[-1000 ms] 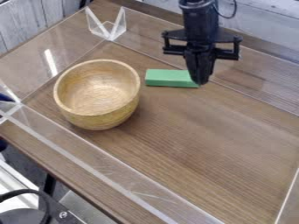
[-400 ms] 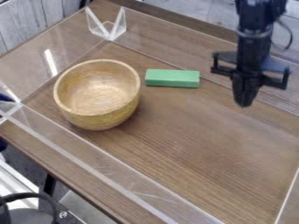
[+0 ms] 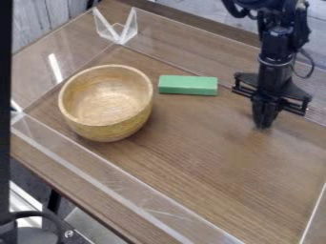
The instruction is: Remove the green block from inside the brown bowl and put it on the table
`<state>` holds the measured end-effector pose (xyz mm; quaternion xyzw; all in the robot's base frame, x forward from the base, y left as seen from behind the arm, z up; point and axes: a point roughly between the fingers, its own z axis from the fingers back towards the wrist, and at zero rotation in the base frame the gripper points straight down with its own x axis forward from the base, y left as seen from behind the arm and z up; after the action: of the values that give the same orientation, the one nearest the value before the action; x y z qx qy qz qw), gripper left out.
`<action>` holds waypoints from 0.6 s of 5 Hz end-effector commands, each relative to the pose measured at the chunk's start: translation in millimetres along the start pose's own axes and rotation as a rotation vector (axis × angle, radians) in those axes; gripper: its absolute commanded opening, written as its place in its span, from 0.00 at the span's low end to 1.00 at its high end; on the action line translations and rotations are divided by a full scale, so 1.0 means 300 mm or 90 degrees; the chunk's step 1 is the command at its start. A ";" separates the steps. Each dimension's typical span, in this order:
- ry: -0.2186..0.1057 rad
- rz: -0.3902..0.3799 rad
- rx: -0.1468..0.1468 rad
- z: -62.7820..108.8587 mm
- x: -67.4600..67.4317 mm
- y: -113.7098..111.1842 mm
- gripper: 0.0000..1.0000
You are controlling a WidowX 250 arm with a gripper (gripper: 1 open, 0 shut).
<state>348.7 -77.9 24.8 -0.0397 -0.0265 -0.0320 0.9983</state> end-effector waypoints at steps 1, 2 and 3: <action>-0.040 -0.014 0.006 0.052 0.018 -0.015 1.00; -0.039 -0.028 0.018 0.042 -0.003 -0.030 1.00; -0.046 -0.017 0.030 0.101 0.023 0.005 1.00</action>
<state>339.2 -73.3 23.1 -0.0100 -0.0116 -0.0440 0.9989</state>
